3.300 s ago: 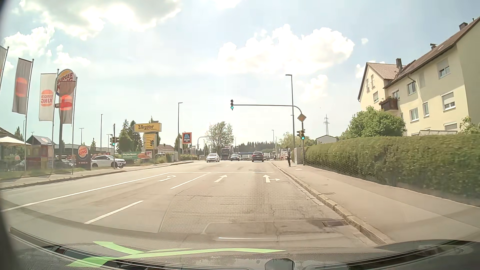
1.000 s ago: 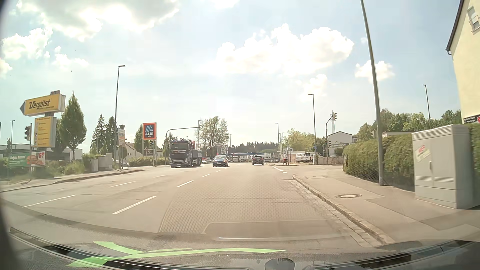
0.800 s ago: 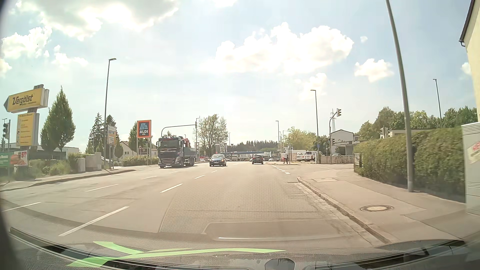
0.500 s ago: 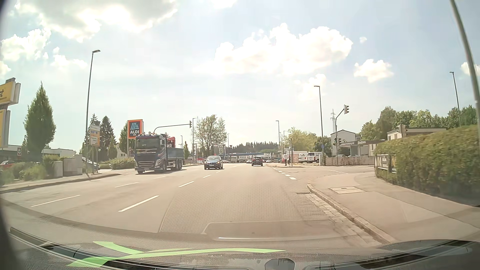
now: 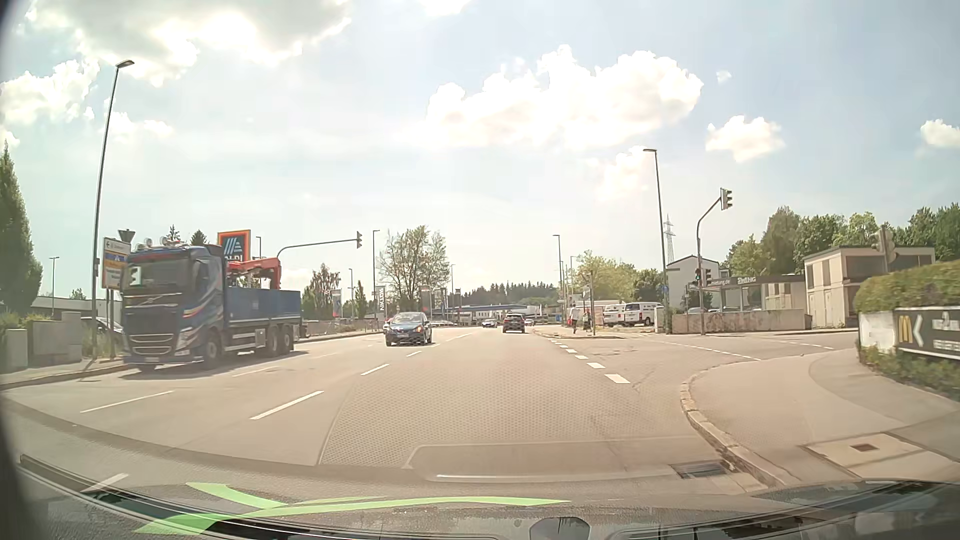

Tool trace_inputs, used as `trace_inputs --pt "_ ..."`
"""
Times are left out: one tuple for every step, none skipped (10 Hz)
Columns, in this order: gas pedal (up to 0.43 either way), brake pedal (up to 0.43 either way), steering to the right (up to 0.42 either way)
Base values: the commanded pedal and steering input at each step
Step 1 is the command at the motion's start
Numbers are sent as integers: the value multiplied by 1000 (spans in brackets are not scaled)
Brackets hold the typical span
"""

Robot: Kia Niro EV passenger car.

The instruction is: Follow the waypoints while adhering to traffic rules and regulations

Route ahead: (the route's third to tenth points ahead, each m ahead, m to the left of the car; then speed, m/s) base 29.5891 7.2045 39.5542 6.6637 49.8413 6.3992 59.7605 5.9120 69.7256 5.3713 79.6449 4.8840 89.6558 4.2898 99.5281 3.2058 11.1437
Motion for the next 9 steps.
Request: trace_inputs --pt "197 0 -3" --pt "197 0 -3" --pt "197 0 -3" --pt "197 0 -3" --pt "197 0 -3" --pt "197 0 -3" --pt "197 0 -3" --pt "197 0 -3" --pt "209 0 -3"
